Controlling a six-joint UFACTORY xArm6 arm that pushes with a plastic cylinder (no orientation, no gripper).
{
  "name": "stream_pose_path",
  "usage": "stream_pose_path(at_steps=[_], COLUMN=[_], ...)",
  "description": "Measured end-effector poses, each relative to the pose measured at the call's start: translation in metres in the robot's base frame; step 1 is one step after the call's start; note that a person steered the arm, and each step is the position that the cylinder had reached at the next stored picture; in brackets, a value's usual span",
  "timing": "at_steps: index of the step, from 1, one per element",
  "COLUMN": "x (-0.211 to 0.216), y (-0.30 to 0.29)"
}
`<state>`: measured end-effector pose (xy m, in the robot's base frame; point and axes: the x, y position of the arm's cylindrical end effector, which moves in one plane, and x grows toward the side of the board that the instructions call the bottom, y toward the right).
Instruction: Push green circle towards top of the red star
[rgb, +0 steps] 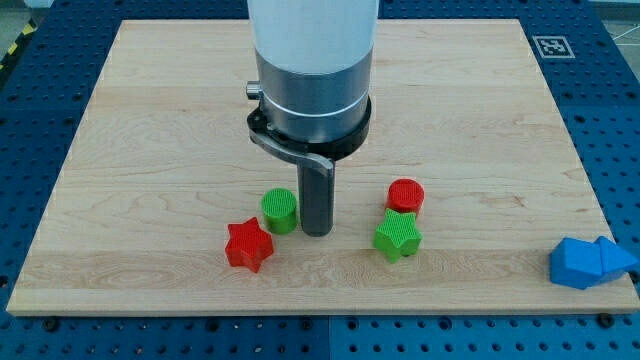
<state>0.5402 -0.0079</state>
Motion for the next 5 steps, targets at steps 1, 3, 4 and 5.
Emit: stream_pose_path(at_steps=[1,3,4,5], x=[-0.012,-0.018,-0.018,-0.018], y=[0.0,-0.034,-0.048,-0.039])
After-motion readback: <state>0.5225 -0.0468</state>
